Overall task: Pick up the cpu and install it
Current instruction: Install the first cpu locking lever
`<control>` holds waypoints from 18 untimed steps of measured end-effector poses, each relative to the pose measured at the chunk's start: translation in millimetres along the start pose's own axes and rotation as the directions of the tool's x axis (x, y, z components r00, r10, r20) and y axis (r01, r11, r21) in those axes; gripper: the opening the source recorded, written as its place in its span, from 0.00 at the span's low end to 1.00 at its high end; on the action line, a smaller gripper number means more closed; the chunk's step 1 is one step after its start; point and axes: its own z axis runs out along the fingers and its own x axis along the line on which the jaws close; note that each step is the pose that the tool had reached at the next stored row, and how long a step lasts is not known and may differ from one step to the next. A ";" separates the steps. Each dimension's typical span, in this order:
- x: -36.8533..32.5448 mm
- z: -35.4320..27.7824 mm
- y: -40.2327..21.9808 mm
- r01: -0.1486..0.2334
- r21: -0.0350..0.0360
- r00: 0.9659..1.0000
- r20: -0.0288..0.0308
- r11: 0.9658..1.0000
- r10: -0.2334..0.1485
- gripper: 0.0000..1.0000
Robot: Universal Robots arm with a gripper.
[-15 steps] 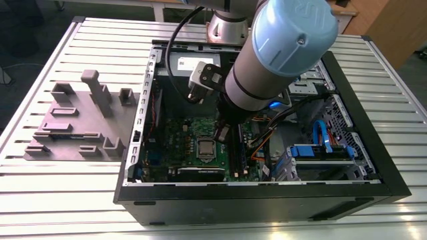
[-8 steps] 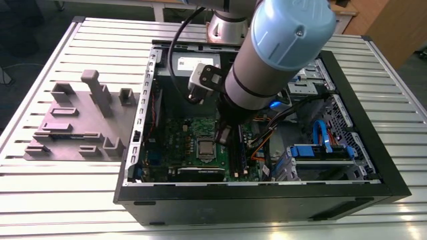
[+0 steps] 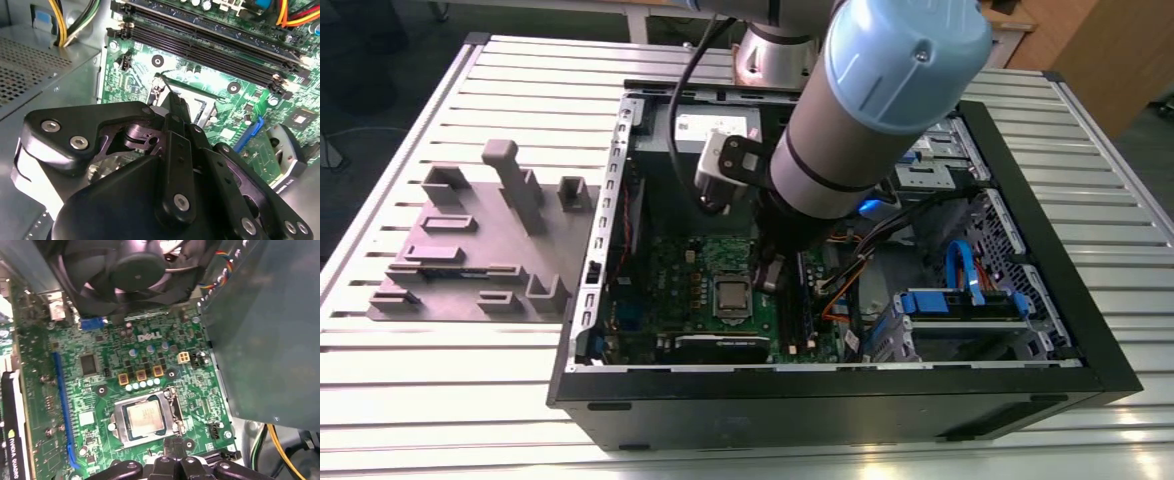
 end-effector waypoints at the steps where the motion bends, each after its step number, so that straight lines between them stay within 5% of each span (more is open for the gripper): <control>1: 0.0 -0.1 0.0 0.002 0.000 1.000 -0.004 1.000 -0.002 0.10; 4: 0.1 -0.1 0.0 0.001 0.002 1.000 -0.011 1.000 -0.001 0.10; 18: -0.3 1.5 -2.6 0.019 0.008 1.000 -0.012 1.000 -0.019 0.10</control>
